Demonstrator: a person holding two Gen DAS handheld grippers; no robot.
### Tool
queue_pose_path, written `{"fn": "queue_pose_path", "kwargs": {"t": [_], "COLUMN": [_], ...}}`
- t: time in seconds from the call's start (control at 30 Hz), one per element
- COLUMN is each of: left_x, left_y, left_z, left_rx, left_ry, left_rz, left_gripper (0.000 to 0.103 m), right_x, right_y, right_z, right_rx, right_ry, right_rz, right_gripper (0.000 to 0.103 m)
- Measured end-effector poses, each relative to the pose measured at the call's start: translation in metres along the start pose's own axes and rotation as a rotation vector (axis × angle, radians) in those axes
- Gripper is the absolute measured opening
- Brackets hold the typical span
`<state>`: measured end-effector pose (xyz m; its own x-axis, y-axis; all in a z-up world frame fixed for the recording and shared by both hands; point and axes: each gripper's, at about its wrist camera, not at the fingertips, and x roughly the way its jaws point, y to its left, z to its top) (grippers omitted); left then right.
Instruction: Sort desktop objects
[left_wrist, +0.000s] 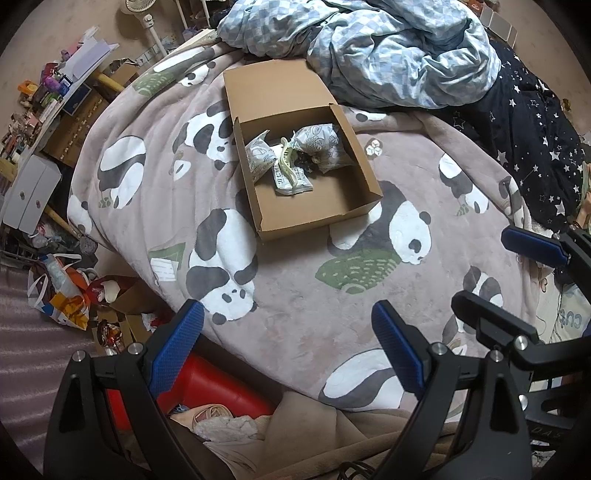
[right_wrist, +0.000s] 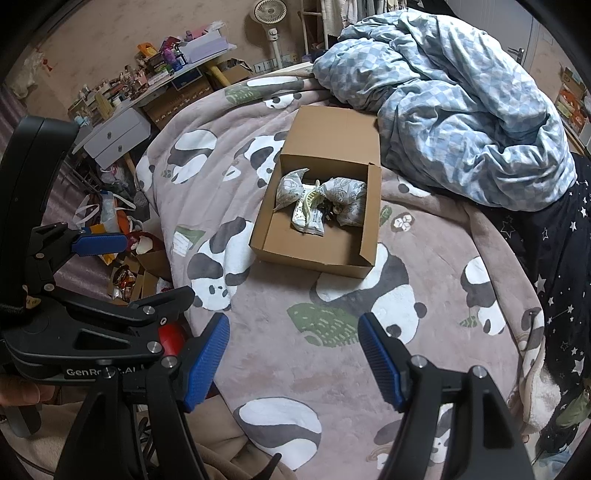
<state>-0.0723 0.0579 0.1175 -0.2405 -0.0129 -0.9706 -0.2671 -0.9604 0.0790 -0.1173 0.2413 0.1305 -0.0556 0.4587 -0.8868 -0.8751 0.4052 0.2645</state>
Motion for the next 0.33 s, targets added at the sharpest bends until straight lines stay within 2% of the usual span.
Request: {"fn": "queue_pose_path", "kwargs": {"t": [0.33], "left_x": [0.0014], "left_y": [0.0033], "left_z": [0.0002], "left_rx": [0.003], "left_ry": [-0.007], "left_rz": [0.003], "left_gripper": [0.091], "right_x": [0.0006], "right_y": [0.0003], "right_z": [0.0008], "right_rx": [-0.003], "right_ry": [0.002], "right_rz": [-0.001], "right_gripper": [0.073]}}
